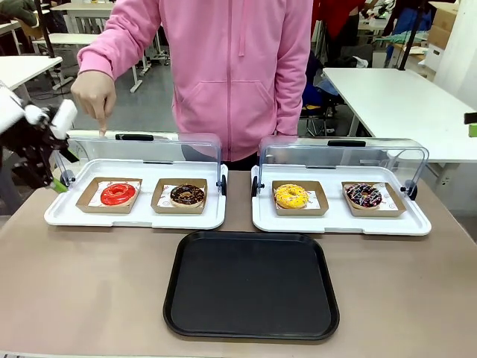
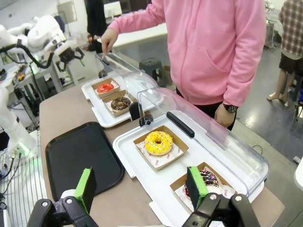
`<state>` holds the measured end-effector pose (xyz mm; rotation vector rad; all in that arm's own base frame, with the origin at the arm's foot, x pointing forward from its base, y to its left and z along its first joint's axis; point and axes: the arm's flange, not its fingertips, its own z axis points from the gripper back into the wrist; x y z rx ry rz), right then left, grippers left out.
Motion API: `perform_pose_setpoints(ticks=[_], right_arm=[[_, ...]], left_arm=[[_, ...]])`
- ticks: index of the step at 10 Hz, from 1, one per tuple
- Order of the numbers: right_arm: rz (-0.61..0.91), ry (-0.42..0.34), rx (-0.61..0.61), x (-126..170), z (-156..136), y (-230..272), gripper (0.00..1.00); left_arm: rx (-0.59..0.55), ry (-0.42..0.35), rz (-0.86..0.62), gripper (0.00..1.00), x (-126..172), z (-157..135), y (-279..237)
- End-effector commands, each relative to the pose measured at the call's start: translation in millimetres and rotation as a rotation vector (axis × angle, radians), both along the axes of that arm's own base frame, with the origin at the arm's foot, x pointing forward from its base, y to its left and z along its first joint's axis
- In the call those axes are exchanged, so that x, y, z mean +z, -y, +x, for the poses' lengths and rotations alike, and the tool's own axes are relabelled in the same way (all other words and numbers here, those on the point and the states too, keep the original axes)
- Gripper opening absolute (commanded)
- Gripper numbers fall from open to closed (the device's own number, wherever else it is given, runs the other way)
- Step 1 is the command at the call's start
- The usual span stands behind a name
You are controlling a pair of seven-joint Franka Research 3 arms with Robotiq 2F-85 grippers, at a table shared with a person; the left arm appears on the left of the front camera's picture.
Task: Move the first donut from the left to the tray.
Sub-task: Pick up the Paper togo box containing the Donut indicated by the person and place it on the Handle tray.
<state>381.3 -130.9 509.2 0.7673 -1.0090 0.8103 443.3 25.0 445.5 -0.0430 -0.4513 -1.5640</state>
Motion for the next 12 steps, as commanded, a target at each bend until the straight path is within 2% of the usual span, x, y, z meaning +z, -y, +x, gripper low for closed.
perform_pose_setpoints(ticks=[1, 4, 5, 6, 8, 12], right_arm=[[0.015, 0.036, 0.004, 2, 5, 1, 1.0], [0.015, 0.036, 0.004, 2, 5, 1, 1.0], [0.015, 0.036, 0.004, 2, 5, 1, 1.0], [0.015, 0.036, 0.004, 2, 5, 1, 1.0], [0.015, 0.036, 0.004, 2, 5, 1, 1.0], [0.015, 0.036, 0.004, 2, 5, 1, 1.0]], left_arm=[[0.016, 0.005, 0.12, 1.0, -25, 7, 9], [0.017, -0.015, 0.158, 1.0, -42, 29, 8], [0.082, -0.024, 0.157, 1.0, -35, 32, 3], [0.0, -0.007, 0.148, 1.0, -49, 22, 10], [0.027, -0.012, 0.149, 1.0, -48, 29, 7], [0.057, -0.027, 0.191, 1.0, -72, 58, 7]])
